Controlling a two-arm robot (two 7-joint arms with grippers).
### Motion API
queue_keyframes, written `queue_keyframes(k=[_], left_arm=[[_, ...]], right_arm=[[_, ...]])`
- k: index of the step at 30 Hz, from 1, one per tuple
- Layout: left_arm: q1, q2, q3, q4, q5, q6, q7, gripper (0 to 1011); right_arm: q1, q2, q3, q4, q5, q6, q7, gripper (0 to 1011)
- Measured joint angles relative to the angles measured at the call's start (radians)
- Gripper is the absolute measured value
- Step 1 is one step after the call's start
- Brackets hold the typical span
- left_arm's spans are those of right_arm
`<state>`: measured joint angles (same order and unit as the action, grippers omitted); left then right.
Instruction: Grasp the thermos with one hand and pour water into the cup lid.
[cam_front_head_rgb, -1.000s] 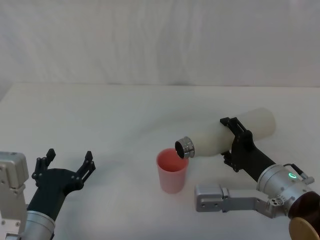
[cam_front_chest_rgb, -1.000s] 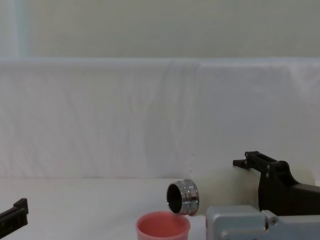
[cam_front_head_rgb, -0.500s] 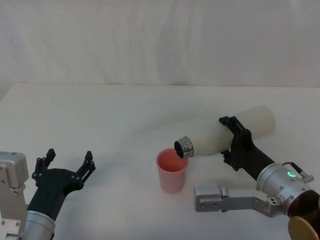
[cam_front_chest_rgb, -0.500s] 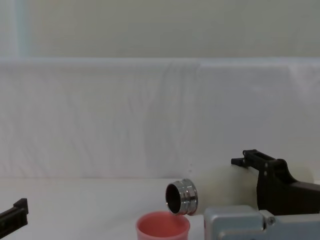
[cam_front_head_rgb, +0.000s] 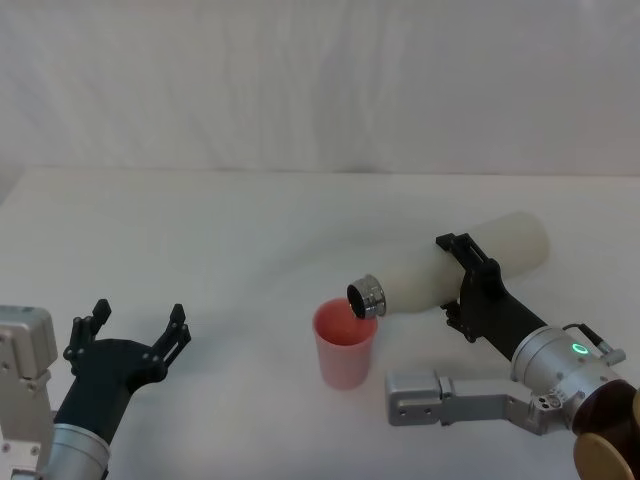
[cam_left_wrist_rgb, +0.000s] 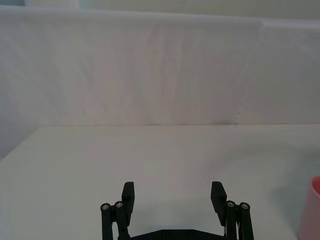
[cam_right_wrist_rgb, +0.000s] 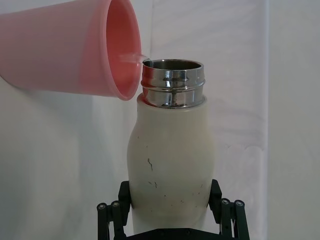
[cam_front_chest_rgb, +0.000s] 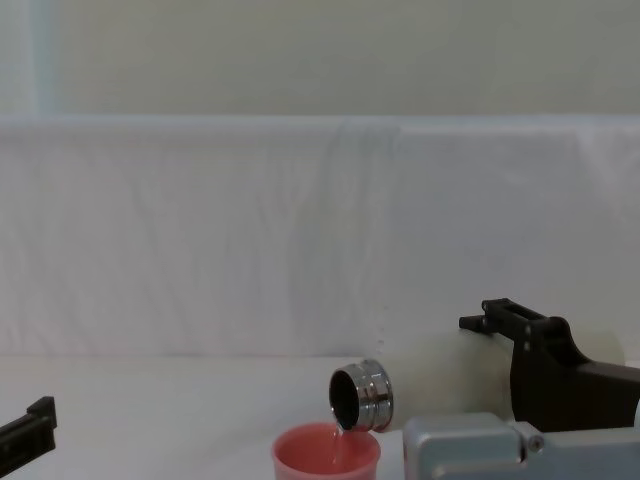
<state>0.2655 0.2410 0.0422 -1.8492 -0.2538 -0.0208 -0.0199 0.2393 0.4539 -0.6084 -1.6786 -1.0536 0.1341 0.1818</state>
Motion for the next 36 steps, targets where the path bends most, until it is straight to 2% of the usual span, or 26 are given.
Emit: queue_keyframes(k=[36], left_arm=[[0.000, 0.000, 0.000, 0.000, 0.000, 0.000, 0.000, 1001]], right_arm=[[0.014, -0.001, -0.011, 0.000, -0.020, 0.010, 0.008, 951]])
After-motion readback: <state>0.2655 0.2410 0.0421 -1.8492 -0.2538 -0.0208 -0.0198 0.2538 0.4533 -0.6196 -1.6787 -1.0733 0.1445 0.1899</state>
